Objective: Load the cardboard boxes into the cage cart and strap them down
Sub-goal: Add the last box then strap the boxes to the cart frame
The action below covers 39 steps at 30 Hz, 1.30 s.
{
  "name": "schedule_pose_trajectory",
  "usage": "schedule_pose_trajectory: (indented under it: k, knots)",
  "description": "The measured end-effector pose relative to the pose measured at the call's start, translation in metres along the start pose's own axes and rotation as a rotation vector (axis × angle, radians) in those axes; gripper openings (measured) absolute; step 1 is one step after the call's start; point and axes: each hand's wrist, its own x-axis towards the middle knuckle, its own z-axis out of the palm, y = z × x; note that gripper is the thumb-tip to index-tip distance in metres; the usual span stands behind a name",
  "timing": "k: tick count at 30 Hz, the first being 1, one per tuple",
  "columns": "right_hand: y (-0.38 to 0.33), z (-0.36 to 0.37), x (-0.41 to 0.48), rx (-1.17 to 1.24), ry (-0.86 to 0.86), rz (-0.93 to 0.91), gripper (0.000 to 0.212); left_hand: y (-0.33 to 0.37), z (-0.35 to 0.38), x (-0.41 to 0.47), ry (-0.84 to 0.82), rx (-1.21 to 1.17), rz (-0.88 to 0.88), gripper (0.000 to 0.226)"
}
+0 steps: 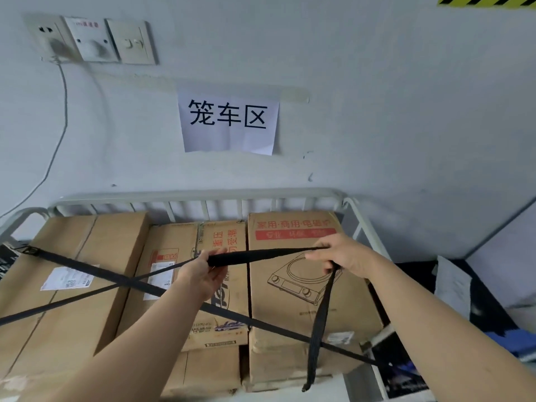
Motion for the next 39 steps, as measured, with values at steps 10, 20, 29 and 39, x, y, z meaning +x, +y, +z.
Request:
schedule_pose_trajectory:
  k: [10,20,29,39]
  knots:
    - [0.053,-0.115,0.023,0.292,0.111,-0.034,0.011,-0.028,0.076,0.008,-0.109,0.645,0.033,0.034]
    - [0.075,-0.148,0.063,0.326,0.174,-0.069,0.016,-0.070,0.191,0.061,-0.408,1.566,0.504,0.025]
    - [0.120,-0.189,0.114,0.364,0.197,0.011,0.020,-0.103,0.294,0.120,-0.501,1.574,0.485,0.015]
    - [0.148,-0.172,0.143,0.115,-0.111,0.214,0.021,-0.109,0.350,0.193,-0.435,1.469,0.504,0.024]
